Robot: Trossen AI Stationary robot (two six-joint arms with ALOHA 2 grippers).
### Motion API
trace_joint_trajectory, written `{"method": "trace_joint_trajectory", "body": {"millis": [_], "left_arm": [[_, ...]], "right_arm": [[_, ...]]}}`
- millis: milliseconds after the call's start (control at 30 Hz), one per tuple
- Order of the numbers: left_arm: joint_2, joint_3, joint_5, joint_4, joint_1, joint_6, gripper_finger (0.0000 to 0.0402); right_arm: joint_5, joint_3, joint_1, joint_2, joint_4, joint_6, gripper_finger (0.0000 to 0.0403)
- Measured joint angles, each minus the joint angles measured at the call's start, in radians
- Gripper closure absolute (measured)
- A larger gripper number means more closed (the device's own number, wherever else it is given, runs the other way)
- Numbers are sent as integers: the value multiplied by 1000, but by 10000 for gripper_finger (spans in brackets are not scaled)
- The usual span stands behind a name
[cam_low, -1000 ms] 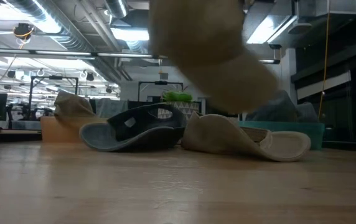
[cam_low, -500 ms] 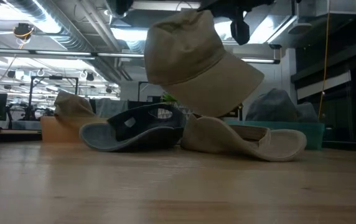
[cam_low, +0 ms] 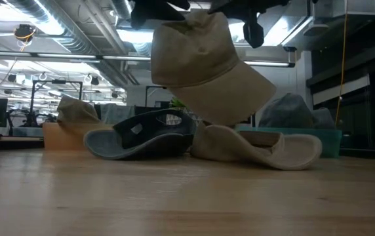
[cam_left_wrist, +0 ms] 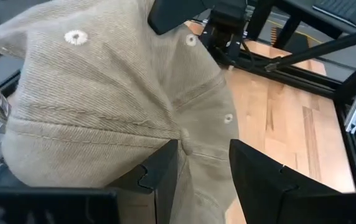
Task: Pick & Place hat
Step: Put the left brown cap into the orange bin
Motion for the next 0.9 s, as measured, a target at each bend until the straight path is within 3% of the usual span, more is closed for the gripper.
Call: {"method": "trace_joint_trajectory", "body": {"millis": [167,567,900], "left_arm": [[-7,0,0,-9,10,28,244],[10,0,-3,-24,102,30,129],[82,1,-58,52,105,191,122]], "right_arm": [[3,0,0,0,1,-5,393],[37,0,0,1,4,6,393],[-9,0,0,1,86,41,393]]}}
